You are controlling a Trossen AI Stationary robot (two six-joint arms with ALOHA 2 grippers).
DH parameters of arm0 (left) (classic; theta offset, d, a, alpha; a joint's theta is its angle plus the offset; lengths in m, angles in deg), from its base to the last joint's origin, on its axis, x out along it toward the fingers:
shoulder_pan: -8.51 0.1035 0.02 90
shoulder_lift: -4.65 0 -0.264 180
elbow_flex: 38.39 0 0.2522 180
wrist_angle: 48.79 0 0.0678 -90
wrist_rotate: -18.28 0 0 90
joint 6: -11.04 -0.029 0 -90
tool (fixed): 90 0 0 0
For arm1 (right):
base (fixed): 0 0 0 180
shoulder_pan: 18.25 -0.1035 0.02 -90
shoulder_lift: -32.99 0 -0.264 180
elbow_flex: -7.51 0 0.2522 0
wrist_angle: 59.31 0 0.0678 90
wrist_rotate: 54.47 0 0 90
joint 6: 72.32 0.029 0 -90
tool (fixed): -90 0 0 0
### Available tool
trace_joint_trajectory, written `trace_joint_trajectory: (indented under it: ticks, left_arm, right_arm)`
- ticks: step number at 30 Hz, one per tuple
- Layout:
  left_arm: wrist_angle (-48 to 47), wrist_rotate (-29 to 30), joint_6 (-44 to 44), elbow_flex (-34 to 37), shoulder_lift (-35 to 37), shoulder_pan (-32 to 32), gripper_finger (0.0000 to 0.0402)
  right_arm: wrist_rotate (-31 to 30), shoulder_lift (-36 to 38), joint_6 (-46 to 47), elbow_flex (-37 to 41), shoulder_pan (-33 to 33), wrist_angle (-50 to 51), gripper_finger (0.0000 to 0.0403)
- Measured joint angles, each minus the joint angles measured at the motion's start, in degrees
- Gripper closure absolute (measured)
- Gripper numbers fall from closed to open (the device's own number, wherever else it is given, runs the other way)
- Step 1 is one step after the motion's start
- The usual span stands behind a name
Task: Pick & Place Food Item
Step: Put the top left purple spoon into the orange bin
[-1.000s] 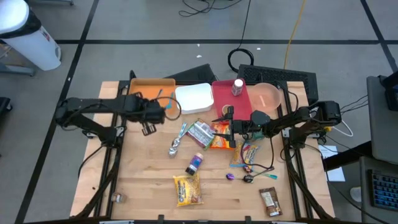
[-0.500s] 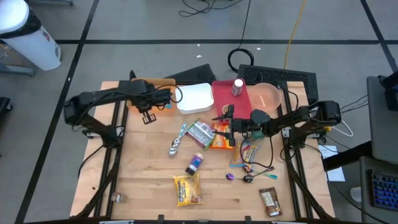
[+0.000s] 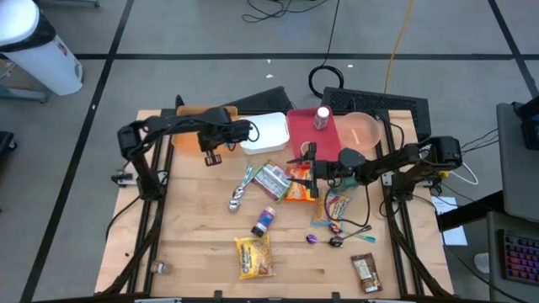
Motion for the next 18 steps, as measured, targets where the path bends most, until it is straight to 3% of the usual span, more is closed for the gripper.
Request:
trace_joint_trajectory:
  ticks: [9,18]
  left_arm:
    - [0.0,0.1,-2.5,-7.8,-6.0,0.0,0.0398]
    - [-0.1,1.0,-3.0,-8.4,-7.2,0.6,0.0396]
  right_arm:
    - [0.0,0.0,-0.2,0.0,0.0,1.3,0.0151]
    - [0.0,0.0,-0.2,0.0,0.0,1.3,0.0151]
